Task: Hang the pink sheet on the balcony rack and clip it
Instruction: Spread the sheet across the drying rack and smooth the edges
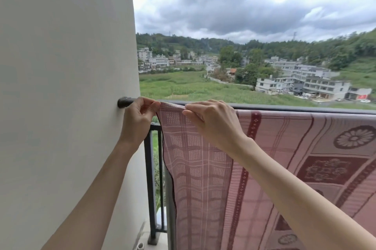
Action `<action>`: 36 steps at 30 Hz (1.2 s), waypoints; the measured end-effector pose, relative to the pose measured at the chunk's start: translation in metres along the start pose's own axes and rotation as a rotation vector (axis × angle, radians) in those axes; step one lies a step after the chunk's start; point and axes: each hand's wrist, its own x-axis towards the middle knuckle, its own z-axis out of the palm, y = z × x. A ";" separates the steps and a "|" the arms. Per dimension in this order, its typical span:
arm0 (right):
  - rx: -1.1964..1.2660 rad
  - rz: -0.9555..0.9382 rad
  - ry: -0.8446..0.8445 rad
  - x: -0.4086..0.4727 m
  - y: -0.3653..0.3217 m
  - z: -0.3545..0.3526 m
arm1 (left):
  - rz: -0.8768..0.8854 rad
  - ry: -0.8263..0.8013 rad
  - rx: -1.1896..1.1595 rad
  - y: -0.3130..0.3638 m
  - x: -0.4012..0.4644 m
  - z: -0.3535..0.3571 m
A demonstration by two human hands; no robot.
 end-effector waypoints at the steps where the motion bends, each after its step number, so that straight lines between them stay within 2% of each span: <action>1: -0.009 0.009 -0.026 -0.002 0.000 0.003 | -0.023 -0.008 -0.009 -0.004 -0.003 0.002; 6: -0.027 0.074 -0.028 -0.001 0.001 0.001 | 0.011 -0.007 -0.017 0.003 -0.001 0.001; 13: -0.035 0.052 -0.063 -0.002 -0.006 0.001 | -0.003 0.016 -0.087 0.006 -0.009 -0.001; 18: -0.010 -0.008 0.087 -0.019 -0.012 -0.007 | 0.008 0.134 -0.121 0.004 -0.018 -0.005; 22: -0.061 0.010 0.056 -0.046 -0.006 -0.009 | -0.069 0.164 -0.173 -0.002 -0.038 -0.001; 25: -0.122 0.001 0.124 -0.066 0.000 -0.010 | -0.056 0.163 -0.126 -0.002 -0.048 -0.004; 28: -0.144 0.004 0.209 -0.081 -0.001 -0.016 | 0.077 0.143 0.004 0.009 -0.060 -0.012; 33: -0.231 -0.030 0.181 -0.115 -0.011 -0.016 | 0.640 -0.028 0.609 0.022 -0.112 -0.004; 34: -0.249 -0.041 0.171 -0.126 -0.015 -0.018 | 0.698 -0.066 0.701 0.021 -0.125 0.000; 36: -0.264 -0.045 0.158 -0.142 -0.019 -0.023 | 0.685 -0.116 0.788 0.016 -0.147 0.005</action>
